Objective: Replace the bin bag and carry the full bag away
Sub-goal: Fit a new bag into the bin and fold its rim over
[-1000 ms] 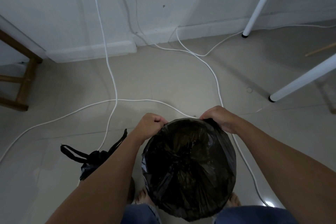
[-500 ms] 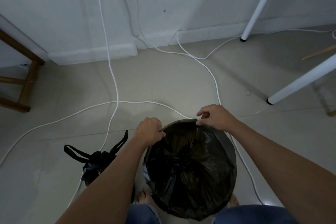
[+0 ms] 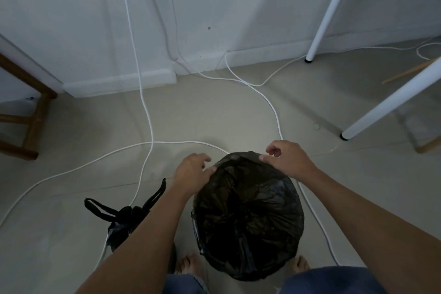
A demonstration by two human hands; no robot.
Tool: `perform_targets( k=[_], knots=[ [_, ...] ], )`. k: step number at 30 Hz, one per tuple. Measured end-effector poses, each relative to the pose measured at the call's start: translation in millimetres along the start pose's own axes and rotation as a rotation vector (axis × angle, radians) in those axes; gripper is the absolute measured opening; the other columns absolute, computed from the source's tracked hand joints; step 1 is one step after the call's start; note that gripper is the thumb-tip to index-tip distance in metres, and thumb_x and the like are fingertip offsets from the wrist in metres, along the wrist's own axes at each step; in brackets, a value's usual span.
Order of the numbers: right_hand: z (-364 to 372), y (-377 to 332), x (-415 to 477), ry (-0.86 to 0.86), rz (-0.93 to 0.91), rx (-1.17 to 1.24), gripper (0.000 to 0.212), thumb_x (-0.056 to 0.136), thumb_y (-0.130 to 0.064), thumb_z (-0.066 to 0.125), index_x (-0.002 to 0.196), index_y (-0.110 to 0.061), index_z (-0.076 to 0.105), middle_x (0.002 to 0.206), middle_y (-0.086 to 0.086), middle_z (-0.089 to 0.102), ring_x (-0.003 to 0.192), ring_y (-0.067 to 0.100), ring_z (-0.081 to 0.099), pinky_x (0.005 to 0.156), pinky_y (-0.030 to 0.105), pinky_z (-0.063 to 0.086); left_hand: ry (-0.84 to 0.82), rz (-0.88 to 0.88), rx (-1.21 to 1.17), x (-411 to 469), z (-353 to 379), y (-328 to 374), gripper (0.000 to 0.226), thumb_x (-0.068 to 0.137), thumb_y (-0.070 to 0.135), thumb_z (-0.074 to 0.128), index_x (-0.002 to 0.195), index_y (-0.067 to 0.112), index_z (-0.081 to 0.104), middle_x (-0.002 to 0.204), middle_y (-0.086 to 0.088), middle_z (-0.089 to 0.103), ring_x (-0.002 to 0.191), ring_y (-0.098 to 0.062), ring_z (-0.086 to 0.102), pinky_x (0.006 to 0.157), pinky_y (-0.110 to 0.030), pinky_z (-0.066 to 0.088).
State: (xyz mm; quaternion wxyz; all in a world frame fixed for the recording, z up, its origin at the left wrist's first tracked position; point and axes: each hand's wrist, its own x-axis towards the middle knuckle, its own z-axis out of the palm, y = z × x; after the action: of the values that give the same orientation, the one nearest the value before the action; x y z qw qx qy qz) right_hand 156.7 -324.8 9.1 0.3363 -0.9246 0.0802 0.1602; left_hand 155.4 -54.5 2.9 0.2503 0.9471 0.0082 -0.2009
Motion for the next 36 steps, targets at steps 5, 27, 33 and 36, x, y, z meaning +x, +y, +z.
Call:
perform_targets(
  k=[5, 27, 33, 36],
  knots=[
    [9.1, 7.5, -2.8, -0.048, 0.010, -0.117, 0.040, 0.064, -0.054, 0.078, 0.083, -0.023, 0.062, 0.088, -0.001, 0.062, 0.082, 0.017, 0.060, 0.074, 0.031, 0.051, -0.014, 0.156, -0.018, 29.7, 18.6, 31.1, 0.037, 0.086, 0.033, 0.068, 0.120, 0.019, 0.068, 0.110, -0.006, 0.062, 0.100, -0.024, 0.062, 0.094, -0.035, 0.049],
    [5.7, 28.2, 4.1, -0.084, 0.007, -0.026, 0.025, 0.077, -0.032, 0.075, 0.095, -0.015, 0.077, 0.092, 0.003, 0.074, 0.085, 0.018, 0.067, 0.078, 0.027, 0.050, -0.004, 0.192, -0.016, 55.3, 34.6, 27.2, 0.023, 0.083, 0.027, 0.070, 0.104, 0.020, 0.075, 0.098, -0.004, 0.070, 0.098, -0.021, 0.062, 0.089, -0.029, 0.045],
    [7.6, 29.8, 8.0, -0.066, -0.007, -0.010, 0.014, 0.082, -0.024, 0.072, 0.083, -0.012, 0.078, 0.080, 0.004, 0.073, 0.072, 0.014, 0.061, 0.059, 0.014, 0.039, 0.008, 0.173, -0.100, 56.0, 30.3, 26.1, 0.011, 0.084, 0.018, 0.069, 0.090, 0.014, 0.077, 0.091, -0.003, 0.069, 0.088, -0.015, 0.060, 0.075, -0.017, 0.036],
    [8.8, 36.6, 9.7, -0.088, 0.005, 0.073, 0.012, 0.082, -0.023, 0.072, 0.081, -0.013, 0.078, 0.080, 0.001, 0.073, 0.075, 0.015, 0.065, 0.062, 0.017, 0.042, -0.032, 0.141, -0.189, 57.5, 28.1, 24.3, 0.010, 0.084, 0.019, 0.070, 0.089, 0.014, 0.077, 0.085, 0.001, 0.070, 0.081, -0.010, 0.060, 0.067, -0.014, 0.036]
  ],
)
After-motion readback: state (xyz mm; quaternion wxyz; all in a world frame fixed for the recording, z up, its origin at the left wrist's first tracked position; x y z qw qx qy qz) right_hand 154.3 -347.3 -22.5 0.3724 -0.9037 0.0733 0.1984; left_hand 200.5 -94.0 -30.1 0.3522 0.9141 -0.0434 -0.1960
